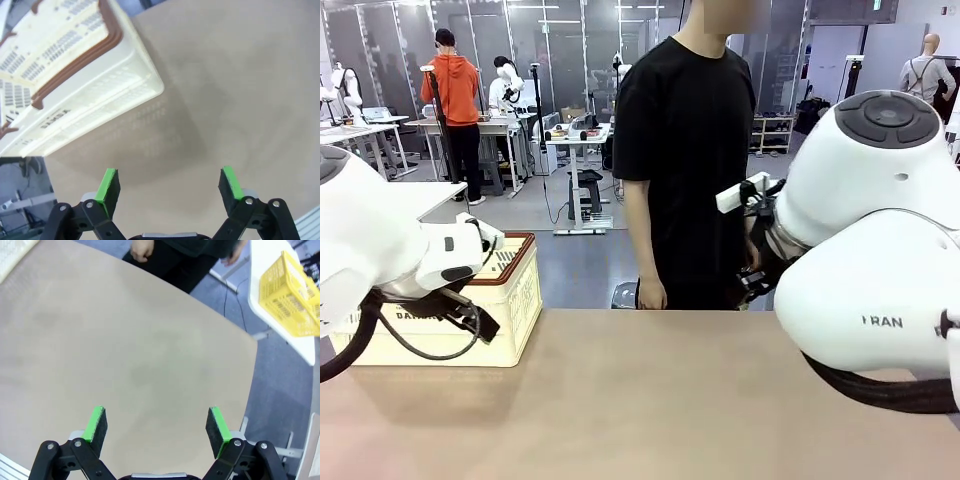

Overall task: Place the drinks into the Shopping basket.
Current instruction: Pick up one drink and place it into the Shopping basket.

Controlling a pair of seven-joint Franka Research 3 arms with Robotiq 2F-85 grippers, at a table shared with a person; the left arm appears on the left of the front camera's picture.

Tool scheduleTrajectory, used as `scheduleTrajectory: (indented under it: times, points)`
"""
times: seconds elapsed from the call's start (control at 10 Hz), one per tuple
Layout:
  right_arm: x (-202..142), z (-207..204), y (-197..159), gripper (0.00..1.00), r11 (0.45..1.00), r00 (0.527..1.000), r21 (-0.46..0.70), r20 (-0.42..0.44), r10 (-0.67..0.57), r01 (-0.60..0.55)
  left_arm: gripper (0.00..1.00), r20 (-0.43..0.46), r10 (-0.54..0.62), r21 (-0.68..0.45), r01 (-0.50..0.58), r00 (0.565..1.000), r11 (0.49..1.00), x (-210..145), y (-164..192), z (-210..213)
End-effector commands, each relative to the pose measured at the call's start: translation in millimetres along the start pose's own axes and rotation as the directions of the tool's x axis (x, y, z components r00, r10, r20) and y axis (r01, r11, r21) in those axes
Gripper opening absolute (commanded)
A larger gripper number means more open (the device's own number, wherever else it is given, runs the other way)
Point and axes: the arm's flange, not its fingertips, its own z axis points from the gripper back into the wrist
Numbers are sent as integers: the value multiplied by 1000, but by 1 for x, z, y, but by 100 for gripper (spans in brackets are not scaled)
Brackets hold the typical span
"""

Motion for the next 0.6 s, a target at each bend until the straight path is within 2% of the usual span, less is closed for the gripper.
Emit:
scheduleTrajectory:
  times: [0.0,0.3,0.5]
  points:
    - [-23,-23,-21,100,993,991,-3,-66,-116,116,100,-64,93,-3,-94,994,996,-54,22,-26]
    - [-56,-57,-71,100,960,953,-1,-120,-277,279,100,-120,300,36,-297,946,954,-99,64,-60]
    - [-70,-74,-86,100,950,941,28,-154,-302,310,100,-102,334,30,-332,937,943,-109,81,-76]
